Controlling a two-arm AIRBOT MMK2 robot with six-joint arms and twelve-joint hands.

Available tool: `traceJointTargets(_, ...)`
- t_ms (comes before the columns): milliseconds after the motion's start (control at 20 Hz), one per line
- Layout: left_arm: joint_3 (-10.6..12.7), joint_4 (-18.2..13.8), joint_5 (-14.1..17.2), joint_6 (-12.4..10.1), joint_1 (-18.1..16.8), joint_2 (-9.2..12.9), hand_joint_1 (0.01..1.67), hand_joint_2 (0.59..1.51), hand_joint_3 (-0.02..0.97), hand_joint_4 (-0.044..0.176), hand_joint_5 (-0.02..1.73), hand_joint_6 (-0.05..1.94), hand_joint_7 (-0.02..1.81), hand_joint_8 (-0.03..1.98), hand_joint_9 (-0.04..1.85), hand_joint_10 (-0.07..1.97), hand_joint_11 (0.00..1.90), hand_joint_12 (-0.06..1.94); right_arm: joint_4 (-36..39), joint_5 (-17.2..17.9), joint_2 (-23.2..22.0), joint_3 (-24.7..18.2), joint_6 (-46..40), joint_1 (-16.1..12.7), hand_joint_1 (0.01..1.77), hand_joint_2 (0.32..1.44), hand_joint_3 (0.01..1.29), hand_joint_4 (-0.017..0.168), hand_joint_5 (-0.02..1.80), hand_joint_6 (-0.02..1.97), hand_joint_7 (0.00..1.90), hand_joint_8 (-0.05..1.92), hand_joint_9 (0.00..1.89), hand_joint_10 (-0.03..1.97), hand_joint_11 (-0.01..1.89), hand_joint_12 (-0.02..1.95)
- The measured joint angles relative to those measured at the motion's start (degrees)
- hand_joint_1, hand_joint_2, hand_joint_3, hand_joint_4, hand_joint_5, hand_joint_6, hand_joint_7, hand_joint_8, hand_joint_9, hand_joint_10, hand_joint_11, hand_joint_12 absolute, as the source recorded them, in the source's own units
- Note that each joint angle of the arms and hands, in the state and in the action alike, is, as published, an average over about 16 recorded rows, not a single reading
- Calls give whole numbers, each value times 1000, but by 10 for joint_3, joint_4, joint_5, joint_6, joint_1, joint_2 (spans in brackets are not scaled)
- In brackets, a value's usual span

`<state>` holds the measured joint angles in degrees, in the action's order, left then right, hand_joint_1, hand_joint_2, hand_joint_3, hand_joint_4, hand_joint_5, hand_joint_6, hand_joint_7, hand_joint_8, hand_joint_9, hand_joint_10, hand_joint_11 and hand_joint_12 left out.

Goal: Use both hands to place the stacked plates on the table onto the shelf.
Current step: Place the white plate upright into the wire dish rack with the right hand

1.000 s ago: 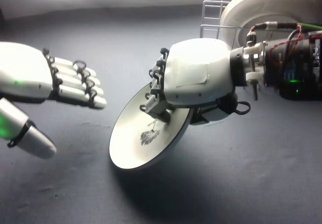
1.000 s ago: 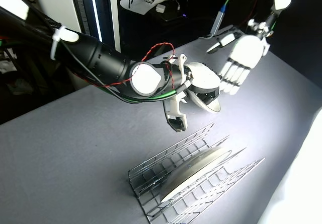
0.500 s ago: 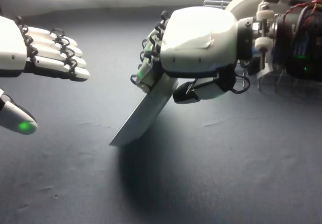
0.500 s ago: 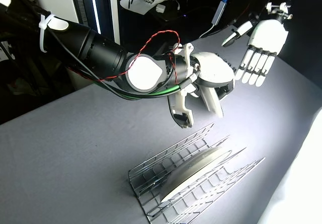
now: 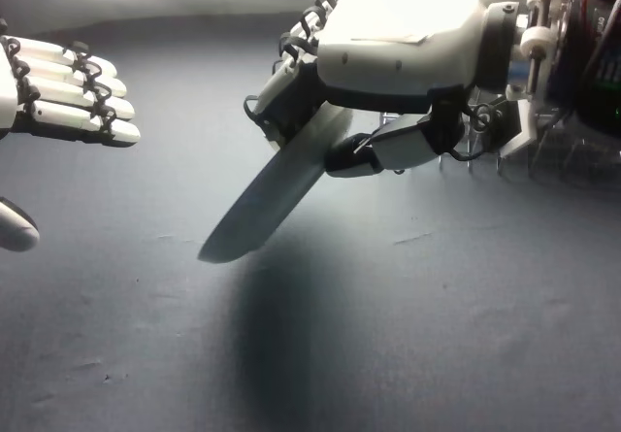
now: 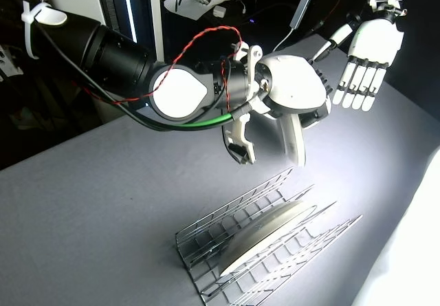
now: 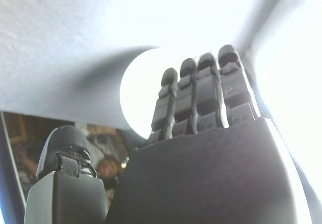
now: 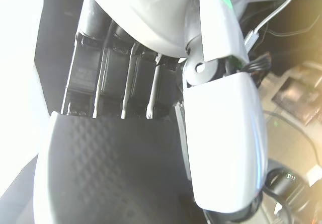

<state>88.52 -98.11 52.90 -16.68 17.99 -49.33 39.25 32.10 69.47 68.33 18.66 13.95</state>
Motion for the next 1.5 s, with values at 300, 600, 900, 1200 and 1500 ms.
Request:
traceJointTargets(300,1,-2,-8,20,-7,3,15,1096,7,5,98,18,84,4,59,-57,23,30,-95,-24,-22,-30,-5,-17,1348,1021,14,-7,826,1119,945,1067,840,1282,710,1516)
traceJointTargets(600,2,-3,-10,26,-14,3,15,1092,7,3,97,18,85,5,58,-57,21,29,-214,-73,-38,-50,-12,-46,1359,1035,14,-8,830,1114,950,1048,850,1269,728,1514)
traceJointTargets(900,1,-2,-10,27,-20,3,15,1088,7,2,97,17,87,5,55,-57,18,29,-335,-141,-45,-57,-17,-79,1374,1053,14,-8,834,1102,954,1030,861,1258,734,1510)
traceJointTargets(1200,1,4,-11,27,-20,-1,14,1087,7,2,99,17,95,5,57,-57,22,29,-442,-200,-46,-55,-21,-112,1385,1073,14,-8,831,1091,941,1039,856,1271,733,1530)
traceJointTargets(1500,3,9,-13,29,-16,-7,14,1088,7,3,102,18,95,5,63,-57,28,26,-535,-247,-55,-56,-23,-142,1388,1085,14,-8,822,1086,930,1042,843,1284,722,1547)
